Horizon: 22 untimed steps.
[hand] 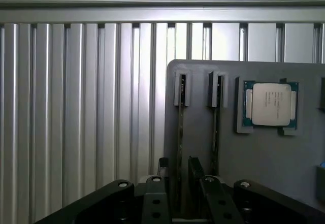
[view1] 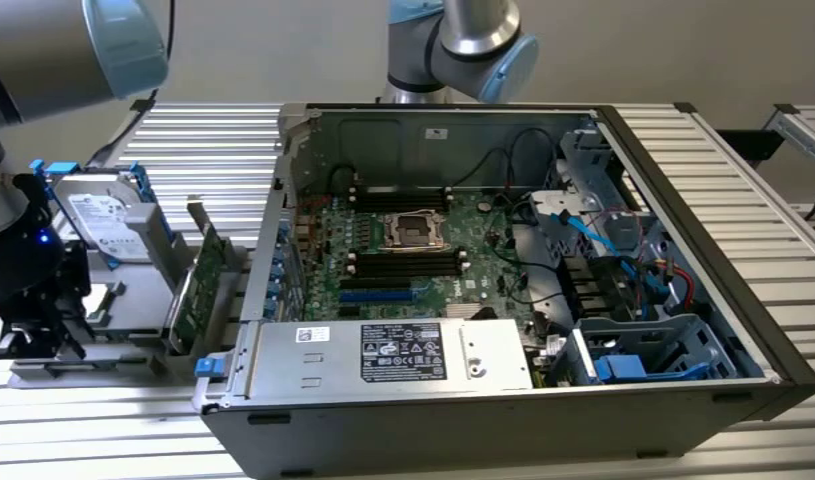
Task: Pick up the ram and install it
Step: 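Pick up the ram and move it above insertion slot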
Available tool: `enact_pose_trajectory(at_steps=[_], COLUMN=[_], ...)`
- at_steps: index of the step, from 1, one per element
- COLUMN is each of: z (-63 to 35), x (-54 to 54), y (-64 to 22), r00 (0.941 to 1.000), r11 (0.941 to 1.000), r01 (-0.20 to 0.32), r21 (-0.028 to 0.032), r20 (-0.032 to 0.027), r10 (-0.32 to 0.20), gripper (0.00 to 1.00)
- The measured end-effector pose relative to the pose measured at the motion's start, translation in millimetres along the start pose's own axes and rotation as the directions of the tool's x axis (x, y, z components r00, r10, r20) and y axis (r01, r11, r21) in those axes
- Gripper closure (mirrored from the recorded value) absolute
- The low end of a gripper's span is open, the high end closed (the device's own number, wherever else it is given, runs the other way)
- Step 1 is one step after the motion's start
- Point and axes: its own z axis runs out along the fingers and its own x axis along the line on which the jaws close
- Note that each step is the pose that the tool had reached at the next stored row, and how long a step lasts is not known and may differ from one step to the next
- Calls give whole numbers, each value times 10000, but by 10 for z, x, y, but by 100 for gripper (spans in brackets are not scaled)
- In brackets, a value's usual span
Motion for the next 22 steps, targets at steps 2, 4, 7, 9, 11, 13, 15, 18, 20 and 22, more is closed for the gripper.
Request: enact_pose_trajectory(at_steps=[2, 4, 7, 9, 11, 13, 15, 18, 20, 22], z=[38, 75, 129, 166, 201, 239, 274, 317, 318, 333], x=[7, 12, 14, 13, 11, 9, 7, 6, 6, 6], y=[0, 0, 0, -1, 2, 4, 8, 16, 16, 18], r00=[10000, 10000, 10000, 10000, 10000, 10000, 10000, 10000, 10000, 10000], r11=[10000, 10000, 10000, 10000, 10000, 10000, 10000, 10000, 10000, 10000], r01=[0, -1, 0, 1, -1, 0, -1, -3, -2, -1], r21=[1, 1, 1, 5, 11, 15, 21, 35, 35, 38], r20=[0, 1, 0, 1, 0, 1, -1, -1, -6, -5], r10=[0, 1, 0, -1, 1, 0, 1, 3, 2, 1], gripper=[70, 70, 70, 70, 70, 70, 70, 70, 70, 70])
